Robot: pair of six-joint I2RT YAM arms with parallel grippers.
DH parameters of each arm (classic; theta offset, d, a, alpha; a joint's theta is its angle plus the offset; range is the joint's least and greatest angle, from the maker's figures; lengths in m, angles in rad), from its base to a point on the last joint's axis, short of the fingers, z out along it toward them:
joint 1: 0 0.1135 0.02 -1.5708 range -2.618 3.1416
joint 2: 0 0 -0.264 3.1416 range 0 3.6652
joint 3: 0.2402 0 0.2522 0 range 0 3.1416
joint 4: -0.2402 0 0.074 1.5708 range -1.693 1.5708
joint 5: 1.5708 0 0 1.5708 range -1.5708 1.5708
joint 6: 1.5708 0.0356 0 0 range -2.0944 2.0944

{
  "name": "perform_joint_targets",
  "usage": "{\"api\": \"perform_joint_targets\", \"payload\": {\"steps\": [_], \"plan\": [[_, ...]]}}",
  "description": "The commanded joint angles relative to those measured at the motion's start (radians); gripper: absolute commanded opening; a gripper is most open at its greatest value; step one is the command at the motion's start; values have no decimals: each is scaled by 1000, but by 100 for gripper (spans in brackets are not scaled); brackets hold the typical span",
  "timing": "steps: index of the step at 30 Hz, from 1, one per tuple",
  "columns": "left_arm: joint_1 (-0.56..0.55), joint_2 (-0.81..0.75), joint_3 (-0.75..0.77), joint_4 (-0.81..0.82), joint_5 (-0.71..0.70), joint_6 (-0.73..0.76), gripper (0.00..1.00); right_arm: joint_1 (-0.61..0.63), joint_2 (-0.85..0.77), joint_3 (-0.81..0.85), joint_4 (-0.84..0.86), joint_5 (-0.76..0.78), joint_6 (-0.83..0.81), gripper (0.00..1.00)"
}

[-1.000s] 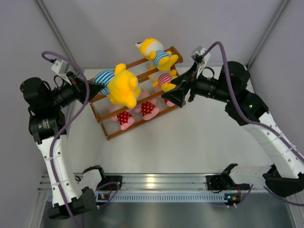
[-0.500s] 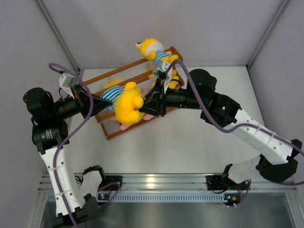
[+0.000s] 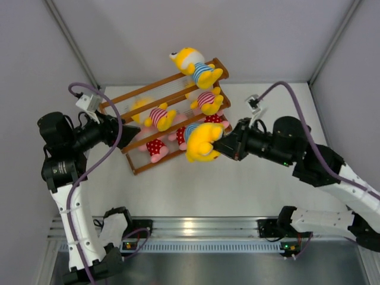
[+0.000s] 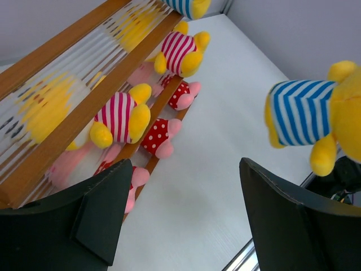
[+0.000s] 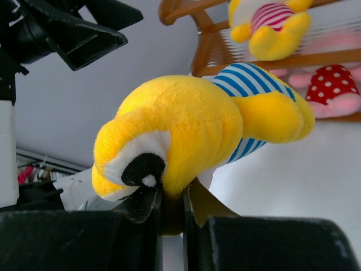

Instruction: Place and organize the stuffed toys onto the shelf

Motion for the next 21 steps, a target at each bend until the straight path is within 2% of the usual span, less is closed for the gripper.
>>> {"api": "perform_joint_targets", "payload": {"steps": [1,6,10,14,18,21], "plan": [[-51,-24,3,-106,-122,149,82,10,-114,-62,-138,194,168,0],[-261,-17,-8,-290,-388,280,81,10,-129,-186,-179,250,239,0],[-395,-28,-13,-329,-403,353,82,10,-99,-201,-142,266,262,0],[-508,-4,-33,-350,-506,433,84,10,-50,-218,-114,312,312,0],[-695,41,-48,-352,-598,504,93,10,-43,-332,34,319,488,0],[-784,73,-34,-350,-666,550,99,10,-17,-379,103,325,595,0]]}}
